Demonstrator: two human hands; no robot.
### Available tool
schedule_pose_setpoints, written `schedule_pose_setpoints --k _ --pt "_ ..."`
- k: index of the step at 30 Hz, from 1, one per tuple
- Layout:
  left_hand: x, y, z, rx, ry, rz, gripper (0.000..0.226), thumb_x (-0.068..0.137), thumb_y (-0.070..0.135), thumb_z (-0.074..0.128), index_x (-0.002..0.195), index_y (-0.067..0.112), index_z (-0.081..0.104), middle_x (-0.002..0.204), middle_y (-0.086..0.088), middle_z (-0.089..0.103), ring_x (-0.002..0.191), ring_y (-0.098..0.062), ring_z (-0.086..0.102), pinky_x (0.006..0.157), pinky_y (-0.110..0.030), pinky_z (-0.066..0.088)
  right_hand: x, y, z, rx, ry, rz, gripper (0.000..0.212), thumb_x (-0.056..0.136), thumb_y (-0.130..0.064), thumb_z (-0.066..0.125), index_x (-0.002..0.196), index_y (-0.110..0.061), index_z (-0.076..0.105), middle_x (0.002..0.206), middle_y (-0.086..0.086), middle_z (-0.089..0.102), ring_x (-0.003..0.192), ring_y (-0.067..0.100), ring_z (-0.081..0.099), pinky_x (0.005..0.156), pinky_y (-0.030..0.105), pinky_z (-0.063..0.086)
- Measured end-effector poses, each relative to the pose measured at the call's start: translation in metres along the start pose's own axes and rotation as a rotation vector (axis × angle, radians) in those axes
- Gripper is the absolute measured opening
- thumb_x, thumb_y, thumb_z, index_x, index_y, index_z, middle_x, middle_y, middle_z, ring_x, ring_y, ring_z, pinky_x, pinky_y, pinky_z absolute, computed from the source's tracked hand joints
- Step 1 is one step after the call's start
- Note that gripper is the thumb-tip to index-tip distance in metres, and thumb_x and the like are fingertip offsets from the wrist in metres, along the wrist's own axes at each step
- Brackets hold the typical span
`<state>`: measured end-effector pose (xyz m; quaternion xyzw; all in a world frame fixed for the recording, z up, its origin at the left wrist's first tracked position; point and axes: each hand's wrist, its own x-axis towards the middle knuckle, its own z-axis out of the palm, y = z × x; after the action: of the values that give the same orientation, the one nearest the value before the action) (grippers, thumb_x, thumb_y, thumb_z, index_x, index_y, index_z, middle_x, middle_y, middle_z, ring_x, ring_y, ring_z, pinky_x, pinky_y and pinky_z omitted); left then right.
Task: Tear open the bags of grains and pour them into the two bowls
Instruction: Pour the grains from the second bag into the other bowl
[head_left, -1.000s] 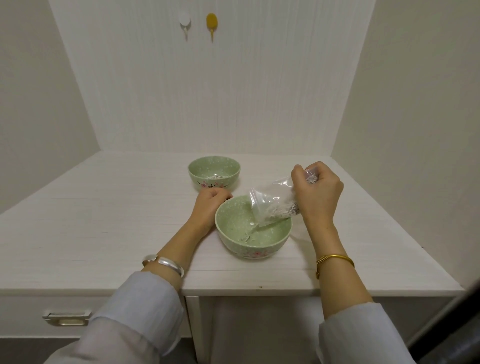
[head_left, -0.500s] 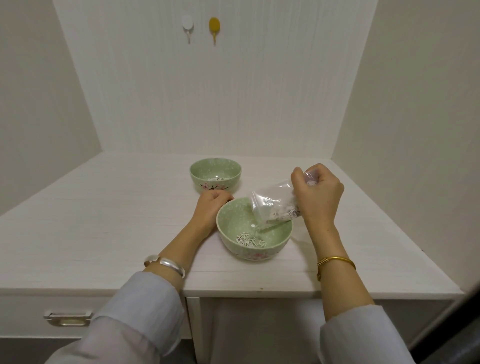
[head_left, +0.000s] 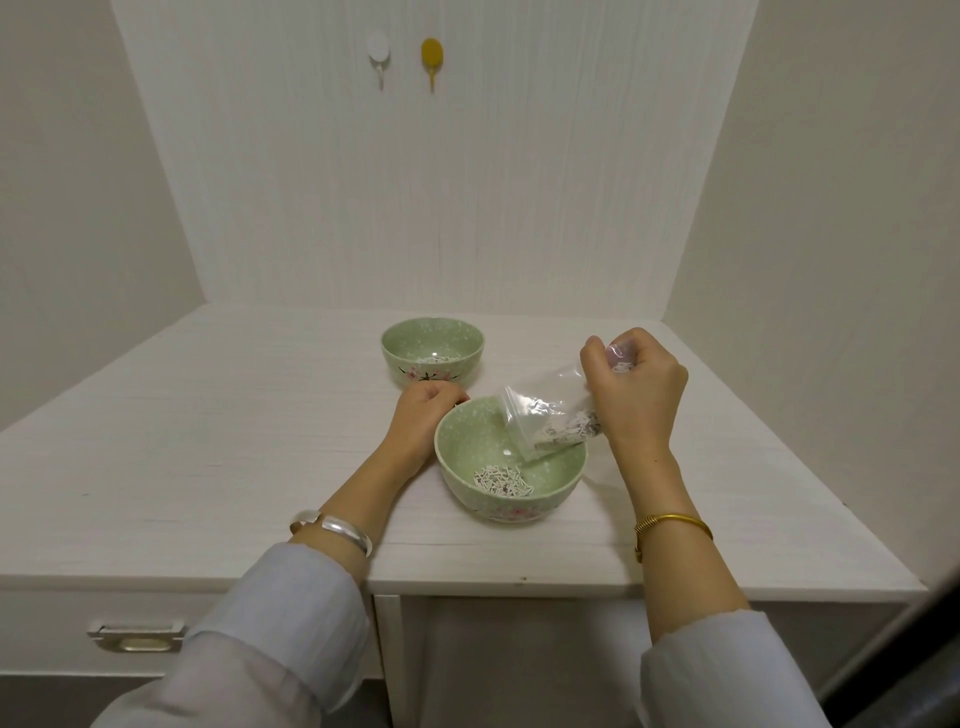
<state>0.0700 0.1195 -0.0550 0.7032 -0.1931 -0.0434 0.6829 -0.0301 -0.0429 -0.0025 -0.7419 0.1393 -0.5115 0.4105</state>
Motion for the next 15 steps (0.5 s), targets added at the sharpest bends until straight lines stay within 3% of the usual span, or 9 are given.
schedule_pose_setpoints --k 8,12,15 --pt "-0.0004 0.0020 0.0001 -0.024 -0.005 -0.006 0.053 0.080 0.005 0.050 0.030 0.022 0.049 0.032 0.010 0.043 0.035 -0.003 0.039 0.041 -0.017 0.034 0.0004 -0.0006 -0.0006 -0.025 -0.014 -0.030 0.027 0.076 -0.018 0.062 0.057 -0.010 0.045 0.049 -0.013 0.042 0.044 0.010 0.036 0.048 0.021 0.030" --pt "-0.0004 0.0020 -0.0001 -0.024 -0.010 -0.005 0.052 0.080 0.005 0.050 0.030 0.022 0.050 0.032 0.010 0.044 0.035 -0.003 0.041 0.042 -0.018 0.034 0.0014 -0.0016 -0.0008 -0.026 -0.029 -0.012 0.035 0.076 -0.019 0.062 0.051 -0.021 0.039 0.047 -0.012 0.039 0.043 0.011 0.034 0.047 0.021 0.029" --pt "-0.0007 0.0019 -0.0004 -0.023 -0.013 -0.006 0.052 0.080 0.005 0.050 0.030 0.022 0.049 0.033 0.010 0.044 0.036 -0.004 0.040 0.043 -0.020 0.034 0.0017 -0.0021 -0.0008 -0.036 -0.035 -0.011 0.031 0.076 -0.019 0.062 0.053 -0.018 0.041 0.048 -0.012 0.042 0.044 0.010 0.037 0.048 0.021 0.031"
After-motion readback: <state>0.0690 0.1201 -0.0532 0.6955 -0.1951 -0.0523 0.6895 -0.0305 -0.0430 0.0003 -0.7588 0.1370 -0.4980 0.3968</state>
